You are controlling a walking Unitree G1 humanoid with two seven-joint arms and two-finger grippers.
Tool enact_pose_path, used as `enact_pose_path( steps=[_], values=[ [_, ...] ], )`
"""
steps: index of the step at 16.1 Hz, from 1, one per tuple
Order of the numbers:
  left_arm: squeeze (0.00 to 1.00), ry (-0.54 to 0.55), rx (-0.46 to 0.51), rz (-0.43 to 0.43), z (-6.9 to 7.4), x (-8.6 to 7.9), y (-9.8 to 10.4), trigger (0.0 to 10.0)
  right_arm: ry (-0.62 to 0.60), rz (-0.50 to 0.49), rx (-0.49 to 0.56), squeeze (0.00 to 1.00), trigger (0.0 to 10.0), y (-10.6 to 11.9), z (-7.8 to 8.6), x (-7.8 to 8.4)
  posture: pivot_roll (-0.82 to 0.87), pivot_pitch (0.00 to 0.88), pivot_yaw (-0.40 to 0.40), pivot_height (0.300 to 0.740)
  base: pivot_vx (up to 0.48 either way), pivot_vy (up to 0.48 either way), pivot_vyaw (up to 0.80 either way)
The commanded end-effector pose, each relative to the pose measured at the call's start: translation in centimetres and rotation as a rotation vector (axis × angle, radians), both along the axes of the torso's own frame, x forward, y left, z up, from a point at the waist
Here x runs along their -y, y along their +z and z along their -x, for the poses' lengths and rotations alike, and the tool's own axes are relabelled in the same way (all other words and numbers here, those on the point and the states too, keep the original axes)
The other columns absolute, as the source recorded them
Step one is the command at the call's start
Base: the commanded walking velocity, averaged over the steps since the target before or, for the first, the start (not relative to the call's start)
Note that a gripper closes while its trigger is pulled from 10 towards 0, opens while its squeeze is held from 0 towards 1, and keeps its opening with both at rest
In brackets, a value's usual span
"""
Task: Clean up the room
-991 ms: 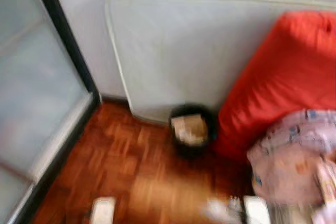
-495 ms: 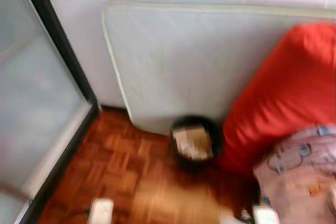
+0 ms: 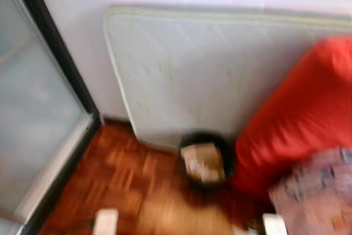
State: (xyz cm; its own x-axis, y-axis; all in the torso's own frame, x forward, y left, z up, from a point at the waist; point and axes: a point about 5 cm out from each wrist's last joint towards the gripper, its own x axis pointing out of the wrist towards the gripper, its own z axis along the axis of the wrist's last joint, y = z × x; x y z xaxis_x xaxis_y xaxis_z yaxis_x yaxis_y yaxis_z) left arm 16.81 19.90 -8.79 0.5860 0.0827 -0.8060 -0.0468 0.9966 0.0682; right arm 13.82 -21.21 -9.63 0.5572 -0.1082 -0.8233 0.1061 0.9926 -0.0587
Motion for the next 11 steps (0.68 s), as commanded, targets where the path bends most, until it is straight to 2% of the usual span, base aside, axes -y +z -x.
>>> enact_pose_path(
  steps=[1,5,11],
  values=[
    [0.00,-0.005,-0.022,-0.031,0.6,-1.0,-0.1,10.0,0.013,-0.014,0.006,0.00,10.0,-0.1,-0.2,-1.0,0.00,0.074,-0.009,0.740,0.270,0.000,0.00],
    [0.00,-0.005,-0.019,-0.030,0.5,-0.9,-0.1,10.0,0.010,-0.018,0.007,0.00,10.0,-0.1,-0.3,-1.3,0.00,0.076,-0.009,0.740,0.269,0.000,0.00],
    [0.00,-0.007,-0.014,-0.030,0.3,-1.0,0.0,10.0,0.002,-0.007,0.018,0.00,10.0,0.4,-1.3,0.1,0.00,0.076,-0.008,0.740,0.269,0.000,0.00]
  ],
)
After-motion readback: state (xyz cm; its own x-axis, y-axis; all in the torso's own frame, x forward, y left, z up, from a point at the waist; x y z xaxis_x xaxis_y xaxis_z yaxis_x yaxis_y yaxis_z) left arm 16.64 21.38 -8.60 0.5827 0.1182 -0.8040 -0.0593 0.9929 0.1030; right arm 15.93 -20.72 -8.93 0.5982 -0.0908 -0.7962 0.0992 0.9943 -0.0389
